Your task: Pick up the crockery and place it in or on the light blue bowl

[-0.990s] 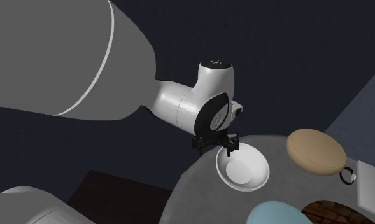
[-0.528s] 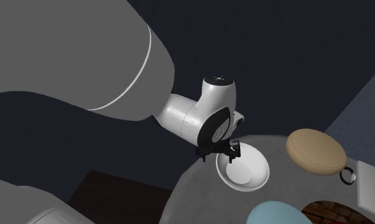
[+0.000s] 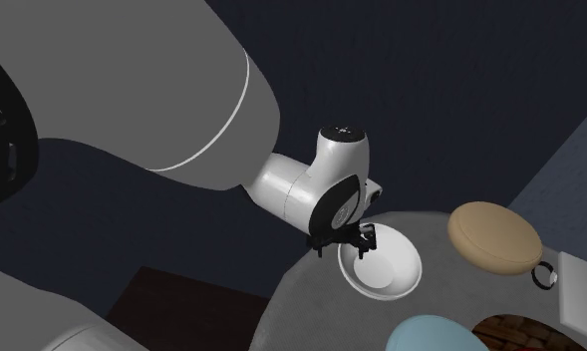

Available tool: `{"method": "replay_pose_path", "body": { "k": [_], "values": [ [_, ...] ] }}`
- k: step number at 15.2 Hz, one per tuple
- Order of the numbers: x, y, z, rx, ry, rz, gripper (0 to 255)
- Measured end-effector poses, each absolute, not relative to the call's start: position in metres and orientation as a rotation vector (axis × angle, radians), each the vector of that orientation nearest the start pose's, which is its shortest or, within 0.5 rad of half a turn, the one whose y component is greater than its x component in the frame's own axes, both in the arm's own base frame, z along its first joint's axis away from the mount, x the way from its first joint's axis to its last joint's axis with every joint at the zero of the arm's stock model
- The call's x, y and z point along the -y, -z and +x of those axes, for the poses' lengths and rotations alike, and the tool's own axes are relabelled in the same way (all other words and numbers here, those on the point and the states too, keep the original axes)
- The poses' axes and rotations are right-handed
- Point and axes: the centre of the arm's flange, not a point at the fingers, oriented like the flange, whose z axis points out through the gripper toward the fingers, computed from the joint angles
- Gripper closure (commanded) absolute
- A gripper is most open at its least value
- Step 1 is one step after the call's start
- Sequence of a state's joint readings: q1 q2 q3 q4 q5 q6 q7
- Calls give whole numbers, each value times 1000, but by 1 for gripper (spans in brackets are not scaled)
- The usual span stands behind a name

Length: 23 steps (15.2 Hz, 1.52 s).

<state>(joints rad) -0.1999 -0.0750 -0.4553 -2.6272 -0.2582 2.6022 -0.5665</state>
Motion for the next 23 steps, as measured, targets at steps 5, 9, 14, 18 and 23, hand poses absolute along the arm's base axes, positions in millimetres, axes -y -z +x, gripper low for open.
{"method": "replay_pose_path", "body": {
  "k": [5, 9, 14, 18, 23],
  "values": [
    [258, -275, 348, 212, -36, -3246, 255],
    [258, -275, 348, 212, -36, -3246, 255],
    [258, -286, 347, 212, -36, -3246, 255],
    [257, -307, 347, 212, -36, -3246, 255],
    [257, -332, 348, 212, -36, -3246, 255]
  ]
}}
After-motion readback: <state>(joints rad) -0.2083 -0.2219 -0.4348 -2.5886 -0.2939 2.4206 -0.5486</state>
